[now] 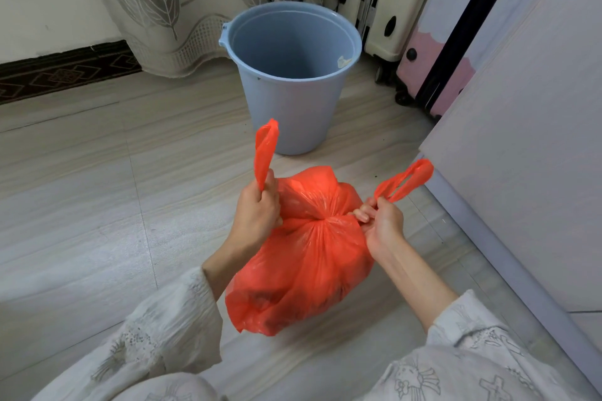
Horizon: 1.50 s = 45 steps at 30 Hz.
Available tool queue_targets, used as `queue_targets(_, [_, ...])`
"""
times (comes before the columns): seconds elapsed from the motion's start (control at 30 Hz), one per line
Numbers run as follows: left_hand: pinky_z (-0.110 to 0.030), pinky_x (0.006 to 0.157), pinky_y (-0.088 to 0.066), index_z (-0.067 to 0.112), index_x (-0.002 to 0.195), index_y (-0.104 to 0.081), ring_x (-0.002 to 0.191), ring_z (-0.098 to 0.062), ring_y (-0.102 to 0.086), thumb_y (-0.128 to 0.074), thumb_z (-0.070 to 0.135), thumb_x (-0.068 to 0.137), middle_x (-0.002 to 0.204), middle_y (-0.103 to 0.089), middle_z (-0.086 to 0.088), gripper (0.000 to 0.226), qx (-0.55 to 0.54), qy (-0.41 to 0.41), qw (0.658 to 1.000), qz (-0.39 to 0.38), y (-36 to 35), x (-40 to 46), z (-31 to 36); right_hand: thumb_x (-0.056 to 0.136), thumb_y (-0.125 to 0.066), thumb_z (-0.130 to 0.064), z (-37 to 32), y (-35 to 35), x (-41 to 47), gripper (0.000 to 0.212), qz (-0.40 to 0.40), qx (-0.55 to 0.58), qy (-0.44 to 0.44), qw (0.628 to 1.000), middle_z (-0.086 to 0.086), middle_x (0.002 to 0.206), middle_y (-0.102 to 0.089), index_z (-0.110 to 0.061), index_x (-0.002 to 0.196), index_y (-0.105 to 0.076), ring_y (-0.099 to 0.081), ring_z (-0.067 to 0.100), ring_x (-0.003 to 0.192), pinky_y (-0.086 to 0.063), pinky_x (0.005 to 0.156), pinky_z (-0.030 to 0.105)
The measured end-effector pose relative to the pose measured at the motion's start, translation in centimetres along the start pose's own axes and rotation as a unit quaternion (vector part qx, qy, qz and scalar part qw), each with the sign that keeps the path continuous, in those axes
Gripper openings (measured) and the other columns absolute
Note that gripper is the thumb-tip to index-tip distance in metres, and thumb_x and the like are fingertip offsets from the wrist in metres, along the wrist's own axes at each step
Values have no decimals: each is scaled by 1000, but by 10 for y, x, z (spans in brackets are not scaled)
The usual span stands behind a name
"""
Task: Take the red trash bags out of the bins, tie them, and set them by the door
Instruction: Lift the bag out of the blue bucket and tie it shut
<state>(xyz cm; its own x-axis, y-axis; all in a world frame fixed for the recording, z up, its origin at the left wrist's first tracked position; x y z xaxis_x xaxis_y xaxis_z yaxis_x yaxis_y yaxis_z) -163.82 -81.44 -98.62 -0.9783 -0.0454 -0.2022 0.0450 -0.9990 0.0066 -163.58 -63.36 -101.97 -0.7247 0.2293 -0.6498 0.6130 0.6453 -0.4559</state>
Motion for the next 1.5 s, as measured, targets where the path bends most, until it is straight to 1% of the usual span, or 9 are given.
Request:
queue_targets(0.27, [-21,37,-32,19,59,-28,33,-8,-26,-27,38,98,33,-26,11,44,2,52,999,7,18,6,-9,99,-25,-17,4,-4,0,38,-18,-155,75,985,-12,30,-24,-15,62,-33,-22,4,24,-30,35,19])
queue_targets(0.43, [-31,68,-56,15,65,-36,56,-22,-60,-28,35,98,44,-44,3,40,-51,104,990,-74,26,3,-3,92,-41,-35,0,-7,0,30,-79,-539,226,808,-7,53,-42,-22,65,-40,-42,7,45,-35,52,29])
queue_targets(0.53, [-36,85,-50,13,67,-44,81,-24,-61,-30,32,98,69,-55,-6,39,13,80,994,-68,29,4,9,80,-42,-39,5,-10,-2,19,-135,-532,174,818,-9,63,-40,-22,83,-51,-37,6,56,-30,57,24])
queue_targets(0.63, [-31,72,-47,11,65,-47,65,-21,-51,-35,31,97,66,-49,-4,40,106,45,991,-64,34,7,21,92,-37,-31,7,-22,-3,35,-142,-501,172,836,-9,65,-42,-7,105,-60,-38,4,58,-29,57,20])
queue_targets(0.83, [-19,49,-48,7,73,-59,52,-15,-60,-49,29,91,55,-63,-6,30,-39,66,981,-176,28,8,40,94,-45,-14,14,-33,-18,41,-147,-647,322,676,15,62,-59,-25,54,-42,-45,20,66,-23,61,30])
queue_targets(0.97, [-22,61,-57,6,85,-64,66,-17,-71,-47,24,92,67,-72,-8,25,-97,65,980,-161,18,17,43,83,-51,-18,29,-39,-24,20,-244,-689,267,628,7,90,-73,-17,91,-70,-64,24,86,-45,74,33])
queue_targets(1.1, [-26,80,-55,13,99,-63,90,-14,-69,-48,25,92,95,-70,-6,21,-92,70,980,-161,15,20,34,79,-63,-42,36,-38,-23,19,-270,-684,199,648,-18,58,-55,-25,74,-67,-46,1,61,-38,60,26])
queue_targets(1.3, [-21,72,-54,18,130,-37,87,-15,-62,-57,17,88,107,-57,-4,47,104,36,990,-84,24,9,8,89,-57,-17,34,-35,-13,30,-242,-531,108,805,-6,58,-52,-10,59,-56,-45,2,57,-35,57,22])
queue_targets(1.5, [-17,81,-35,11,126,-40,97,-15,-51,-63,23,84,110,-54,-5,50,387,-102,891,-215,20,-6,-10,93,-47,-35,30,-30,-9,29,-214,-522,89,821,4,64,-51,-14,76,-58,-46,11,60,-35,51,15])
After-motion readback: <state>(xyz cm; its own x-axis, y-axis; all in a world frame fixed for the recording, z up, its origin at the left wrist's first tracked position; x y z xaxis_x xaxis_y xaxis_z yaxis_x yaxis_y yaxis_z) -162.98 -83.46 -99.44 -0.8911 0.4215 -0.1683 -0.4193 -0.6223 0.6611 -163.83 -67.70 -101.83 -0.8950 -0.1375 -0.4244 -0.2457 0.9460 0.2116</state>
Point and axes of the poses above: each hand's wrist, its own x-axis towards the middle knuckle, its own y-axis out of the back of the hand, z = x × y, the point moved 2 cm from there along x, towards the middle knuckle
